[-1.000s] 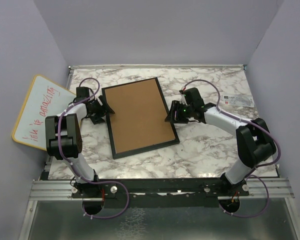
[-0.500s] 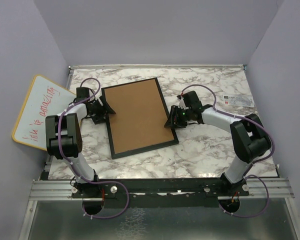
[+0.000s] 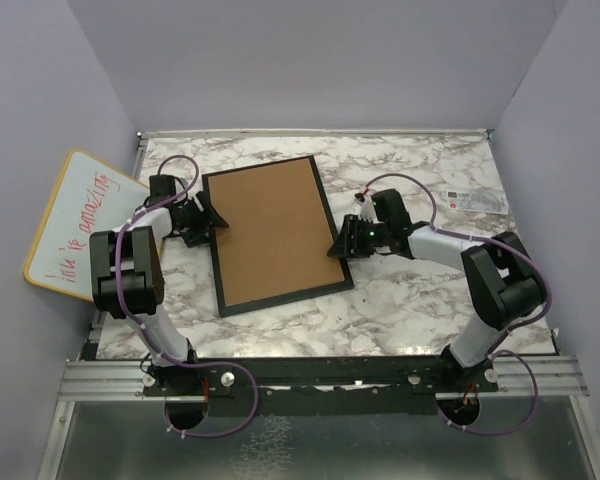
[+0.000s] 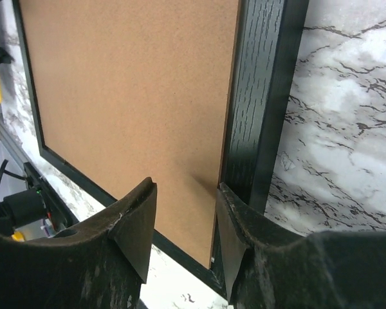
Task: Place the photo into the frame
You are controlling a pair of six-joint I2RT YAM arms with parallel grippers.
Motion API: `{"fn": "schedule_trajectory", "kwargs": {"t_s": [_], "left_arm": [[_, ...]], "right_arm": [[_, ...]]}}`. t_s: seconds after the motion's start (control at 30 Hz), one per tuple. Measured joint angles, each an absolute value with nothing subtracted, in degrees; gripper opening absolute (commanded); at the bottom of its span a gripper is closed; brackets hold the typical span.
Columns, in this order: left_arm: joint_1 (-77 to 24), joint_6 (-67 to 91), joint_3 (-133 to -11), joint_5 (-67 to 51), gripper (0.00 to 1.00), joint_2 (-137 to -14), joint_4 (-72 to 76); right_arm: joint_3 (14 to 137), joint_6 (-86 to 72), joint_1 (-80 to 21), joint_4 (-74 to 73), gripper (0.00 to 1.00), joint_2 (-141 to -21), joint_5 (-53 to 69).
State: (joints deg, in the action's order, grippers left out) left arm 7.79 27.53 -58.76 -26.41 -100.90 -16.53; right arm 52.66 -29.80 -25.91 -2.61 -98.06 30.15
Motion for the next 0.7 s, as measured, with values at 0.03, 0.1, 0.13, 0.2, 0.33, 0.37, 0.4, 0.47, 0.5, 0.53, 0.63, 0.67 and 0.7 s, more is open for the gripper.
{"fn": "schedule_trajectory", "kwargs": {"t_s": [0.03, 0.1, 0.13, 0.2, 0.33, 0.37, 0.4, 0.47, 0.5, 0.53, 0.63, 0.67, 0.7], "left_arm": [[7.84, 27.53, -58.72, -26.41, 0.71, -100.90, -16.40], [7.88, 27.53, -58.70, -26.41, 0.71, -100.92, -16.34], [7.90, 27.46, -58.70, -26.41, 0.71, -100.95, -16.27], [7.92, 27.27, -58.70, -26.33, 0.71, -100.95, -15.92], [8.03, 27.09, -58.72, -26.33, 0.70, -101.08, -15.55], [8.03, 27.09, -58.70, -26.33, 0.70, -101.12, -15.46], [8.03, 27.09, -58.70, -26.35, 0.70, -101.14, -15.42], [8.03, 27.11, -58.72, -26.37, 0.70, -101.16, -15.35], [8.03, 27.11, -58.72, -26.37, 0.70, -101.16, -15.33], [8.03, 27.11, -58.70, -26.39, 0.70, -101.19, -15.33], [8.01, 27.16, -58.72, -26.63, 0.71, -101.27, -15.20], [8.01, 27.18, -58.70, -26.83, 0.72, -101.34, -15.14], [7.99, 27.20, -58.72, -27.24, 0.73, -101.41, -15.07]], "right_arm": [[51.18, -29.89, -25.87, -0.34, 0.45, -97.54, 30.39], [48.80, -29.91, -25.85, 3.75, 0.44, -96.73, 30.52], [48.14, -29.89, -25.85, 5.13, 0.43, -96.62, 30.50], [47.31, -29.63, -25.85, 7.55, 0.43, -96.62, 30.41], [44.97, -28.03, -25.89, 13.67, 0.43, -96.40, 29.85], [44.16, -27.70, -25.89, 15.27, 0.43, -96.14, 29.69], [43.16, -27.31, -25.93, 16.97, 0.43, -95.66, 29.58], [40.99, -26.48, -26.11, 20.18, 0.43, -94.00, 29.19], [40.21, -25.96, -26.26, 21.41, 0.43, -93.19, 28.97], [39.57, -25.34, -26.35, 22.41, 0.45, -92.49, 28.75], [38.11, -23.09, -26.65, 25.23, 0.51, -91.44, 27.49], [38.00, -21.91, -26.81, 25.78, 0.54, -91.50, 27.03], [38.00, -20.86, -27.00, 26.02, 0.56, -91.64, 26.39]]}}
